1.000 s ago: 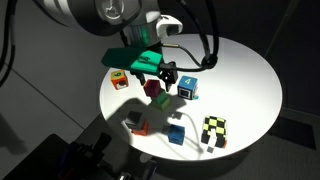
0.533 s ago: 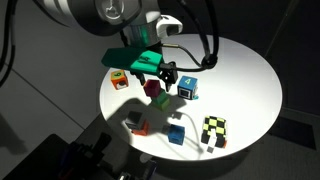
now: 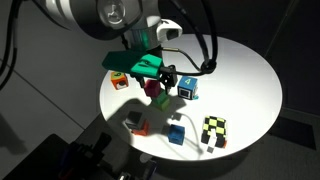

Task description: Put the dark blue toy block on the three stacked toy block

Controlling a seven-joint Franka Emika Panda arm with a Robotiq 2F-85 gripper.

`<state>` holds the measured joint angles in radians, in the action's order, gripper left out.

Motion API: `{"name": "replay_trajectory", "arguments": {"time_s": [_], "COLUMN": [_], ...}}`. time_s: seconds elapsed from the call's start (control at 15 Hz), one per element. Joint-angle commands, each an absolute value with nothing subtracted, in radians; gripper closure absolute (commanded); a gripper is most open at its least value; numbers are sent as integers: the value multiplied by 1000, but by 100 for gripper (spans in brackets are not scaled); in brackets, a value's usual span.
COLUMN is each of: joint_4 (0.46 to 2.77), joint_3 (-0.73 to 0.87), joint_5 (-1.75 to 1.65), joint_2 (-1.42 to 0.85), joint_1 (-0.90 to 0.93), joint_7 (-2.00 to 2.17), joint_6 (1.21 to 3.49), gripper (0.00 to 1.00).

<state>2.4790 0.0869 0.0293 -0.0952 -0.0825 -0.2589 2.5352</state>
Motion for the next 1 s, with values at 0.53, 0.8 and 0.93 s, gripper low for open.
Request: {"name": "replay_trajectory", "arguments": {"time_s": [0.53,0.8,0.93], "joint_4": [2461,2462,2468], "joint_3": [89,89,85], "joint_5": [21,14,19], "joint_2": [-213,-253,-273], "joint_1": [-133,-147,-156], "joint_7": [-289,-288,-300], "joint_6": [2547,2594,2644], "gripper": [0,0,0]}}
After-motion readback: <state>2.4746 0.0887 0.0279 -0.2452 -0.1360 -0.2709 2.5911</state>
